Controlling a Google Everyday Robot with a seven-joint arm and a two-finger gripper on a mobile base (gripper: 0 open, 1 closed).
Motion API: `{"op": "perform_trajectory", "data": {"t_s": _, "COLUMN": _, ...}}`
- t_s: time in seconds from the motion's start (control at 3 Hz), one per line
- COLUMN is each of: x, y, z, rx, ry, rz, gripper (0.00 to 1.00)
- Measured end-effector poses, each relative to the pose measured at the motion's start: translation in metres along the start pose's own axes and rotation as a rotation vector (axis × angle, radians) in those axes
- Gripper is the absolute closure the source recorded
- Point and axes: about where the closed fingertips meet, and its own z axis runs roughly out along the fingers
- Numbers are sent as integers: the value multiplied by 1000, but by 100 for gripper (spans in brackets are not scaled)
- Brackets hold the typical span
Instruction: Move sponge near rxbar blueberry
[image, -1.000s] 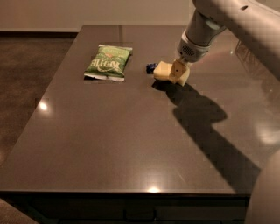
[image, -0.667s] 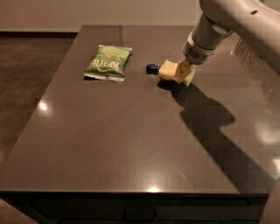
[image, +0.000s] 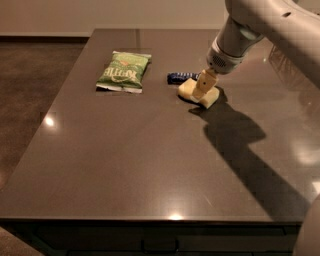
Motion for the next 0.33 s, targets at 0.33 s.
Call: {"op": "perform_trajectory", "data": {"t_s": 0.33, "x": 0, "y": 0, "z": 0, "rx": 0, "ry": 0, "rz": 0, "gripper": 0}}
